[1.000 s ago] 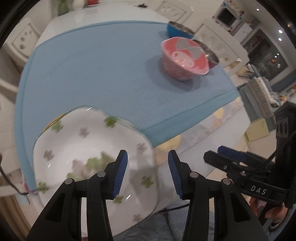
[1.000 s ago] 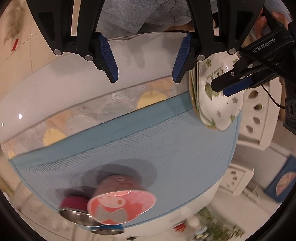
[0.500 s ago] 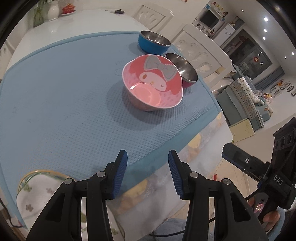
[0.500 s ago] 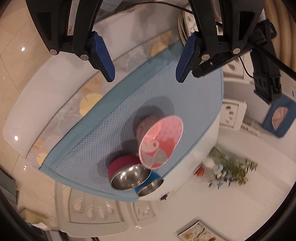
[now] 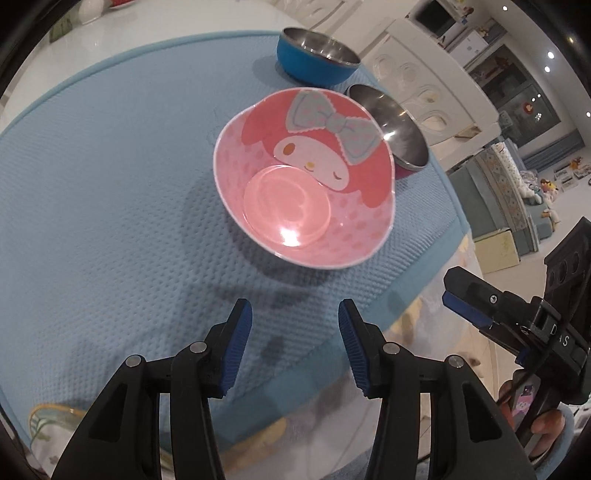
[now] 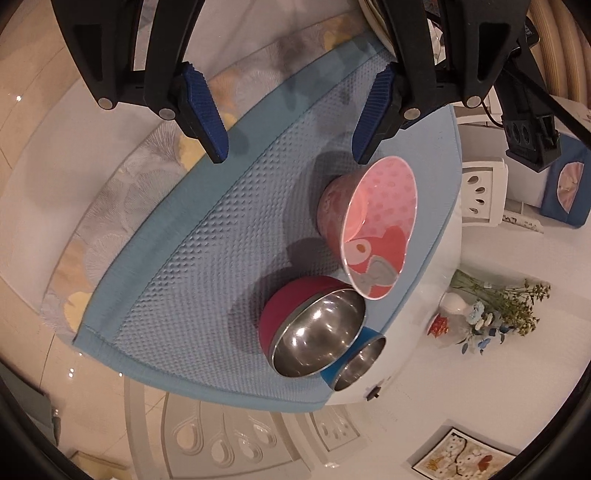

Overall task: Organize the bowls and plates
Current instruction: 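Lift both grippers away and move them toward the pink bunny bowl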

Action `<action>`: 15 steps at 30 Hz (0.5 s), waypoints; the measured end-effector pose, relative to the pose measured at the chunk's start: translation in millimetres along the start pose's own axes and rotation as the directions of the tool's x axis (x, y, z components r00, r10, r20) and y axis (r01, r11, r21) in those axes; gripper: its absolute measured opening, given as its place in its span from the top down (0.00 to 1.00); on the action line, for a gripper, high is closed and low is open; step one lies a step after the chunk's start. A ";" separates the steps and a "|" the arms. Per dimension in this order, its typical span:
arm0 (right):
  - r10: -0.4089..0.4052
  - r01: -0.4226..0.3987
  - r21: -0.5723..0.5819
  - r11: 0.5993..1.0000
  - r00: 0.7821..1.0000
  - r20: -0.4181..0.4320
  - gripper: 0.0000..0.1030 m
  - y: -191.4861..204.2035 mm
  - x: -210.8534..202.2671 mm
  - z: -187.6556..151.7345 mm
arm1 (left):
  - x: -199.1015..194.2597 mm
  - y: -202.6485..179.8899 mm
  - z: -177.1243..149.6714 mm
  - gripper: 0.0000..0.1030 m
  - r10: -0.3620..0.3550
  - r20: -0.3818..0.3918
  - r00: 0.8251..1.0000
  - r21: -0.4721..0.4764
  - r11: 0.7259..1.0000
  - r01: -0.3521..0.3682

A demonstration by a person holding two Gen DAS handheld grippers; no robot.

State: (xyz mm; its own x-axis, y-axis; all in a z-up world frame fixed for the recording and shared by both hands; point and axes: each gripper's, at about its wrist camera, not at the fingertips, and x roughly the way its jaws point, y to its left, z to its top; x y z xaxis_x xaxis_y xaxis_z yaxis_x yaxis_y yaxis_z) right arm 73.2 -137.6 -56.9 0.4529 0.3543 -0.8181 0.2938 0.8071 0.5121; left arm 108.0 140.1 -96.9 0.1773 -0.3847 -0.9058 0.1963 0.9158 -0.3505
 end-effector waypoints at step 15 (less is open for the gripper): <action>0.013 -0.014 -0.011 1.000 0.992 -0.126 0.35 -14.6 57.3 27.8 | 39.0 -4.9 3.4 0.55 0.015 -0.045 0.999 -0.067 0.998 -0.018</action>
State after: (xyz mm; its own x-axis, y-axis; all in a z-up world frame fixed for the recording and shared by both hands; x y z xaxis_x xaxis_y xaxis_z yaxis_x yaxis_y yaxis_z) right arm 118.2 -142.1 -104.0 0.3465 0.4213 -0.8381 0.2781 0.8072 0.5207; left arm 117.2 120.2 -129.7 0.1364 -0.3652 -0.9209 0.1280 0.9283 -0.3491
